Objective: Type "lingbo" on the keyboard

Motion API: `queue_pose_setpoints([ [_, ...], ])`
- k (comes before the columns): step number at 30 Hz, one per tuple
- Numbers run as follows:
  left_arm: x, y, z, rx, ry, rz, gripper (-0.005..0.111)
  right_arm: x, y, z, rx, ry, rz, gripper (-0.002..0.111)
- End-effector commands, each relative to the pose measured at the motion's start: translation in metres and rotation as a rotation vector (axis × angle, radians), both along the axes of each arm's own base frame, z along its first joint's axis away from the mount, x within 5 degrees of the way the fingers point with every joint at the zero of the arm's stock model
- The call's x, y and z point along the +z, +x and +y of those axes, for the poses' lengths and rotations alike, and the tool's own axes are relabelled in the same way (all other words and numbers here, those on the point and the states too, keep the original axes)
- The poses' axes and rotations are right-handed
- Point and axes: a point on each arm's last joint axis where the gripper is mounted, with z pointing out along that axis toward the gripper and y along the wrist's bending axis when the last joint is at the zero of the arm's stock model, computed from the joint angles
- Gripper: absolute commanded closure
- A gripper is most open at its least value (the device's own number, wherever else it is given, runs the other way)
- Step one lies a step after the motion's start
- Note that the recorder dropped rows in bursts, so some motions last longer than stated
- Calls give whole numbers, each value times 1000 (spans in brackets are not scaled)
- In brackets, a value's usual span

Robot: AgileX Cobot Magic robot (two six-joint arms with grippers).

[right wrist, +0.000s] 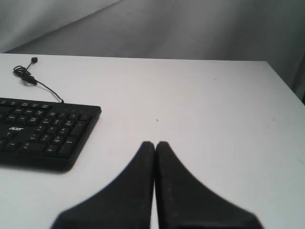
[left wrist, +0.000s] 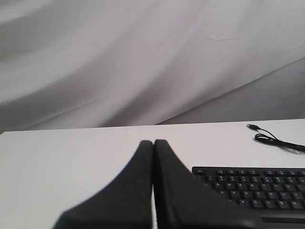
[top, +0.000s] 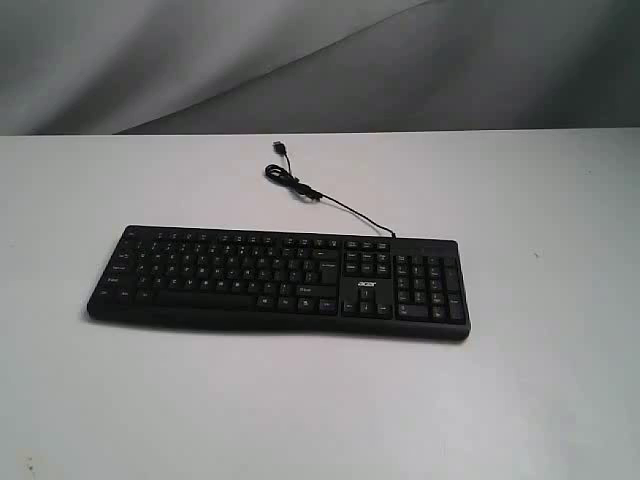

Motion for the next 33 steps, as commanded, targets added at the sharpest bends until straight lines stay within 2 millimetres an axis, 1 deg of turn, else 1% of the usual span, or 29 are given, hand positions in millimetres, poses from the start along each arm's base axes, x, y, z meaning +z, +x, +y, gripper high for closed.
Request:
queue_pose_setpoints([
  [1, -1, 0, 0, -8, 0, -9, 106, -1, 0, 0, -3, -5, 1, 108],
  [19, -1, 0, 0, -8, 0, -9, 106, -1, 0, 0, -3, -5, 1, 108],
  [20, -1, 0, 0, -8, 0, -9, 106, 0, 0, -1, -3, -33, -16, 108],
  [22, -1, 0, 0, -8, 0, -9, 106, 7, 2, -2, -8, -67, -89, 108],
  [24, -1, 0, 0, -8, 0, -9, 106, 17, 3, -2, -12, -57, -201, 108],
  [29, -1, 0, 0, -8, 0, -9, 106, 35, 2, -2, -19, -56, -406, 108],
  [31, -1, 0, 0, -8, 0, -9, 106, 44, 0, -2, -23, -54, -506, 108],
  [33, -1, 0, 0, -8, 0, -9, 106, 56, -4, -2, -26, -25, -643, 108],
])
